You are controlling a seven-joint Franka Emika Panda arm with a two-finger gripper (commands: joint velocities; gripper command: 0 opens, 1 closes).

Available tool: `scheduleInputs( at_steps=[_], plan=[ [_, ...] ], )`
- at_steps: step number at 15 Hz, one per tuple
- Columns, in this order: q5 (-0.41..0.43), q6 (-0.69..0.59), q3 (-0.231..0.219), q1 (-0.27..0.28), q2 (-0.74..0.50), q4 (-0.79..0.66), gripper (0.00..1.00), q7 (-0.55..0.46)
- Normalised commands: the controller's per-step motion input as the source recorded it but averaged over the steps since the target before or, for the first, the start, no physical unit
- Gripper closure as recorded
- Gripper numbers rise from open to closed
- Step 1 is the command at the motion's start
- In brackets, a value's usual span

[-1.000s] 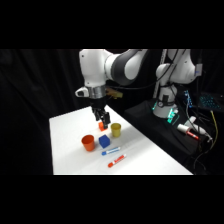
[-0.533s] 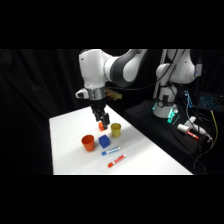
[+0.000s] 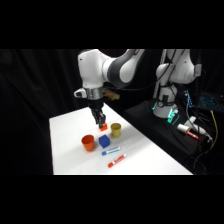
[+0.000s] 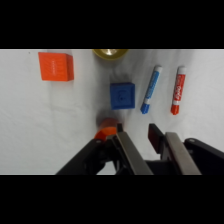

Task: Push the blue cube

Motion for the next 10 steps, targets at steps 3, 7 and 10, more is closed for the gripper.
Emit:
scheduleInputs(
  at_steps=[3, 7, 10],
  plan=[
    [-0.042, 0.17, -0.008, -0.011, 0.07, 0.05, 0.97, 0.06],
    [-0.064, 0.26, -0.020, -0.015, 0.11, 0.02, 0.97, 0.07],
    [-0.085, 0.25, -0.023, -0.010, 0.08, -0.01, 0.96, 0.09]
  ],
)
